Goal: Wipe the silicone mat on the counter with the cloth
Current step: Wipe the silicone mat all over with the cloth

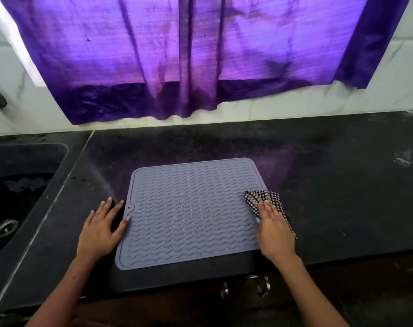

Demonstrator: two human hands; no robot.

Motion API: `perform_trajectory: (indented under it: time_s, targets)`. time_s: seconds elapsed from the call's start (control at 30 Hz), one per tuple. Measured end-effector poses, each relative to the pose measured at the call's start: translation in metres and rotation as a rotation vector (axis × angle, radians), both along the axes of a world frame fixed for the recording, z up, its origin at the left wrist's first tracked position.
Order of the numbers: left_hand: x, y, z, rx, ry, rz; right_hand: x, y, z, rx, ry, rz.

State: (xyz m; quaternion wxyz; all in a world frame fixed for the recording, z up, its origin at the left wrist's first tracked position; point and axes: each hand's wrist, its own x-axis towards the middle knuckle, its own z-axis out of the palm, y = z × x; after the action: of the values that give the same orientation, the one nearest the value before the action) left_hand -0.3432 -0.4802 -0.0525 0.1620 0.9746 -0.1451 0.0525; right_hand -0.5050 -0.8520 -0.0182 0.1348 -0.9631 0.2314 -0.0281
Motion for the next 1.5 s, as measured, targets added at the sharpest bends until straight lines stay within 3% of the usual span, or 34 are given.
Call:
perform_trajectory:
  time_s: [0.13, 0.2, 0.3, 0.37, 0.43, 0.6, 0.7, 0.8, 0.9, 1.03, 1.07, 1.2, 1.3, 1.37, 1.5]
  targets:
    - [-0.002, -0.001, 0.001, -0.004, -0.006, 0.006, 0.016, -0.016, 0.038, 0.243, 0.106, -0.121]
    - [-0.001, -0.002, 0.002, -0.008, -0.005, 0.010, 0.036, -0.035, 0.053, 0.481, 0.110, -0.221]
    - [-0.001, -0.002, 0.005, -0.011, 0.003, 0.015, 0.062, -0.050, 0.060, 0.825, -0.127, -0.419]
    - [-0.002, -0.002, 0.004, -0.010, 0.004, 0.016, 0.071, -0.040, 0.060, 0.716, -0.293, -0.452]
    - [-0.001, -0.002, 0.003, -0.011, 0.003, 0.019, 0.076, -0.025, 0.054, 0.504, -0.323, -0.376]
    - [0.000, -0.001, 0.002, -0.019, -0.004, 0.021, 0.078, -0.002, 0.003, 0.167, -0.026, -0.007]
    - [-0.002, -0.002, 0.002, -0.035, -0.027, 0.025, 0.076, -0.012, -0.009, 0.141, -0.100, 0.036]
    - [-0.001, -0.002, 0.003, -0.046, -0.043, 0.026, 0.074, -0.027, -0.007, 0.277, -0.162, 0.081]
    - [0.000, -0.002, 0.002, -0.036, -0.037, 0.027, 0.076, -0.034, 0.002, 0.451, -0.176, -0.012]
    - [0.000, 0.000, 0.003, -0.030, -0.022, 0.028, 0.091, -0.046, 0.022, 1.024, -0.347, -0.303]
    - [-0.001, -0.001, 0.004, -0.029, -0.020, 0.028, 0.093, -0.046, 0.025, 1.070, -0.416, -0.357]
    - [-0.003, -0.002, 0.003, -0.037, -0.015, 0.029, 0.089, -0.007, 0.035, 0.686, -0.414, -0.192]
    - [-0.003, -0.002, 0.003, -0.040, -0.016, 0.028, 0.083, 0.030, 0.014, 0.444, -0.206, 0.106]
    - [-0.003, -0.002, 0.003, -0.036, -0.021, 0.023, 0.080, 0.038, -0.004, 0.174, -0.055, 0.235]
    - [-0.001, -0.003, 0.001, -0.045, -0.039, 0.027, 0.086, 0.027, -0.009, 0.156, -0.016, 0.243]
